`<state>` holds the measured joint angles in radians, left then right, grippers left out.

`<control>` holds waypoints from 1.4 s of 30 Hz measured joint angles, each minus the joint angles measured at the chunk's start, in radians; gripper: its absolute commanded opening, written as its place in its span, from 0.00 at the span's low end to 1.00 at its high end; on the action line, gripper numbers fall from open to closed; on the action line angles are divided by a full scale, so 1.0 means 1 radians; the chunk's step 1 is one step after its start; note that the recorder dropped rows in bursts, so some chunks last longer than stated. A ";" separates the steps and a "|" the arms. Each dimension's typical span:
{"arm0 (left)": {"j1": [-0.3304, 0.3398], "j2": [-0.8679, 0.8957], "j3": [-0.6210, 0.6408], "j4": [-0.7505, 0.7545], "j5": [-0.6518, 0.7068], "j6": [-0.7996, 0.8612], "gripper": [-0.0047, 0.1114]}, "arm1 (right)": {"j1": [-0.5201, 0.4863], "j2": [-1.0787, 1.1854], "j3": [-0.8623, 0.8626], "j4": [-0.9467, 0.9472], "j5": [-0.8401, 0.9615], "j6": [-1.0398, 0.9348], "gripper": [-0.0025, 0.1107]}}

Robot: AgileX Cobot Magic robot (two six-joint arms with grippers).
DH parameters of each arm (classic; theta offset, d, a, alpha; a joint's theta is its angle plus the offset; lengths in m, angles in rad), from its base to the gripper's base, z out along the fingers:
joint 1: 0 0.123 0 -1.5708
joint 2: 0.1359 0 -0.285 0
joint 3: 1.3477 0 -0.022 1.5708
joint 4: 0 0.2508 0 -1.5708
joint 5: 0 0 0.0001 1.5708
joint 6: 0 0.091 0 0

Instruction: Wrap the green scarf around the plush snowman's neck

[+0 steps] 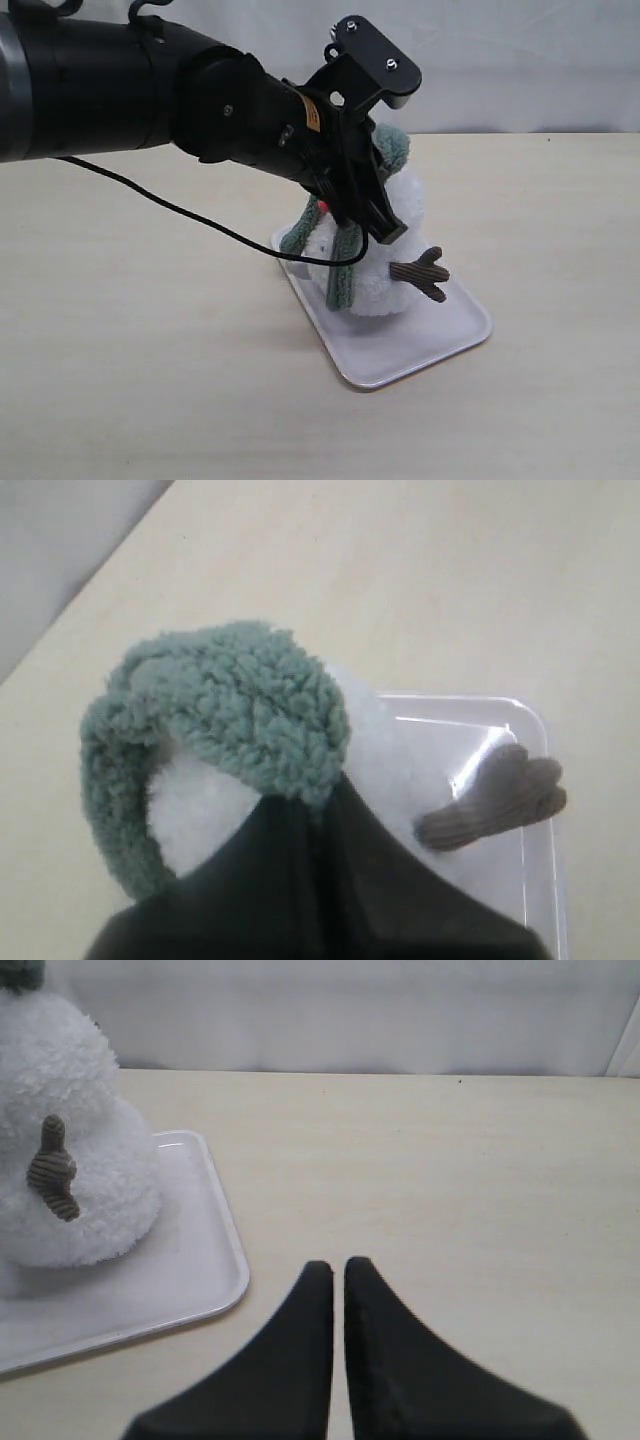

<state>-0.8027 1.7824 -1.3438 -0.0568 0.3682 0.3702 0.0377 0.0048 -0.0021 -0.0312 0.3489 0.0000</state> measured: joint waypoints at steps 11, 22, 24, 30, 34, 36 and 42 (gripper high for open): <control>0.000 -0.016 0.000 -0.066 -0.052 0.000 0.04 | 0.000 0.000 0.000 0.000 0.000 0.000 0.06; -0.023 0.067 0.000 -0.131 -0.194 0.012 0.04 | 0.000 0.000 0.000 0.000 0.000 0.000 0.06; -0.047 0.073 0.000 -0.131 -0.233 0.024 0.04 | 0.000 0.000 0.000 0.000 0.000 0.000 0.06; -0.069 0.085 0.000 -0.131 -0.280 0.049 0.04 | 0.000 0.000 0.000 0.000 0.000 0.000 0.06; -0.069 0.144 0.000 -0.127 -0.276 0.051 0.25 | 0.000 0.000 0.000 0.000 0.000 0.000 0.06; -0.069 0.162 0.000 -0.118 -0.255 0.053 0.39 | 0.000 0.000 0.000 0.000 0.000 0.000 0.06; -0.069 0.162 0.000 -0.098 -0.187 0.053 0.48 | 0.000 0.000 0.000 0.000 0.000 0.000 0.06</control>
<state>-0.8715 1.9448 -1.3438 -0.1546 0.1815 0.4232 0.0377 0.0048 -0.0021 -0.0312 0.3489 0.0000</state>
